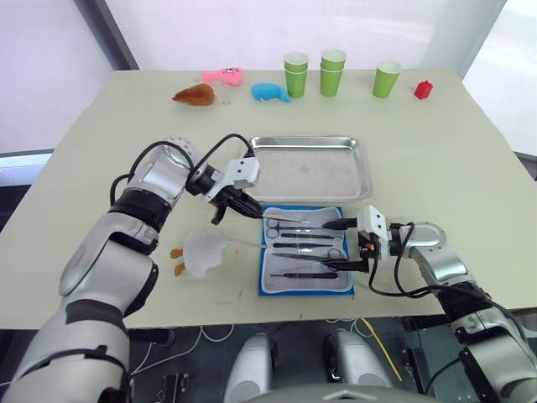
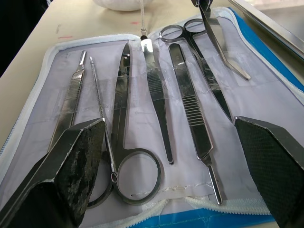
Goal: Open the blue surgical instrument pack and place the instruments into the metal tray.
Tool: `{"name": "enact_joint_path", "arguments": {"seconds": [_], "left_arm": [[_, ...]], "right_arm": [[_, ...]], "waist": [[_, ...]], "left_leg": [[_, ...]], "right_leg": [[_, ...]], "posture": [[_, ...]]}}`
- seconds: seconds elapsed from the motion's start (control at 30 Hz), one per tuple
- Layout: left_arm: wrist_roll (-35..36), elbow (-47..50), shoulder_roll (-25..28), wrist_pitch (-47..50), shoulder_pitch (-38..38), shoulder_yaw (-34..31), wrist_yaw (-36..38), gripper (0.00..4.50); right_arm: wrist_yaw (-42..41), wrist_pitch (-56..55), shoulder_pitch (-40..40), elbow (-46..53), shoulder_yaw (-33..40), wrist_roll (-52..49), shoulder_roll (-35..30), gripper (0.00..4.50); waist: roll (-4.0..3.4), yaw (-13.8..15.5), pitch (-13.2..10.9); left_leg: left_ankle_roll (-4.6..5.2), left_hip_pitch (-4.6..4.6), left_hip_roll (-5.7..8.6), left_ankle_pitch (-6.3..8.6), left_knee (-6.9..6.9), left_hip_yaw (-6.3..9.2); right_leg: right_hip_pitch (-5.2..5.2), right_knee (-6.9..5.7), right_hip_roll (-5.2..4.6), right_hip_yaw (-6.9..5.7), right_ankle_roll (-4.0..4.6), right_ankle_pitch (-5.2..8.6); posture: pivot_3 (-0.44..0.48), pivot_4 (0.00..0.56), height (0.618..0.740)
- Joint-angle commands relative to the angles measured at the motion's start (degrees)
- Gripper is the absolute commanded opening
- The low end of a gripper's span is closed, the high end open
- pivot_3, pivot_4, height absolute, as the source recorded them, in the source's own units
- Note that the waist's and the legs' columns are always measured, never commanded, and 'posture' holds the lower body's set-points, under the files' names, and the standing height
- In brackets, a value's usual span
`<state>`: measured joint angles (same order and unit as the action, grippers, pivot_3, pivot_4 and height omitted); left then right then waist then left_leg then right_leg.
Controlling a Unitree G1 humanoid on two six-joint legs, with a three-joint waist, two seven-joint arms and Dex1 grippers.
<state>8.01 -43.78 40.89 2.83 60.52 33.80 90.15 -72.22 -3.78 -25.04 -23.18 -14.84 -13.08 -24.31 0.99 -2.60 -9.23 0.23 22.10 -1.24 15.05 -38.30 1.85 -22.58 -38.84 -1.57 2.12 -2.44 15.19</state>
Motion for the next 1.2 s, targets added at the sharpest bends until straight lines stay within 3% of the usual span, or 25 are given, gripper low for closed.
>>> {"name": "enact_joint_path", "arguments": {"seconds": [0.03,0.43,0.77,0.93,1.2], "left_arm": [[2.3,2.2,1.9,0.4,0.6,1.0,2.3,0.03],[6.3,5.8,8.2,0.0,1.3,6.1,2.3,0.03],[11.2,9.6,11.9,2.2,3.1,5.9,2.3,0.03],[13.7,8.2,9.7,4.3,3.2,-0.9,2.3,0.03],[12.7,11.4,1.7,14.8,-1.2,-16.2,-12.9,0.03]], "right_arm": [[0.3,3.1,2.7,-4.8,-3.9,4.8,0.0,4.5],[0.5,3.1,2.9,-4.7,-3.9,4.8,0.4,4.5],[0.6,3.0,3.0,-4.7,-3.9,4.7,0.6,4.5],[0.6,3.0,3.1,-4.6,-3.8,4.7,0.5,4.5],[0.6,3.1,3.3,-4.5,-3.8,4.8,0.3,4.5]], "waist": [[0.0,0.0,0.0],[0.01,0.0,0.0],[0.02,0.0,0.0],[0.04,0.0,0.0],[0.05,0.0,0.0]], "left_leg": [[0.0,0.0,0.0,0.0,0.0,0.0],[0.0,-0.05,-0.03,0.0,0.02,-0.04],[0.01,-0.08,-0.06,0.0,0.02,-0.07],[0.01,-0.08,-0.06,0.0,0.02,-0.07],[0.01,-0.11,-0.07,0.0,0.02,-0.07]], "right_leg": [[0.0,0.0,0.0,0.01,0.0,0.0],[0.0,-0.01,0.05,0.1,0.01,0.01],[0.0,-0.01,0.09,0.16,0.02,0.01],[0.0,-0.01,0.1,0.16,0.02,0.02],[0.0,-0.03,0.1,0.2,0.02,0.02]], "posture": [[0.0,0.15,0.74],[0.0,0.15,0.74],[0.0,0.15,0.74],[0.0,0.15,0.74],[0.0,0.15,0.74]]}}
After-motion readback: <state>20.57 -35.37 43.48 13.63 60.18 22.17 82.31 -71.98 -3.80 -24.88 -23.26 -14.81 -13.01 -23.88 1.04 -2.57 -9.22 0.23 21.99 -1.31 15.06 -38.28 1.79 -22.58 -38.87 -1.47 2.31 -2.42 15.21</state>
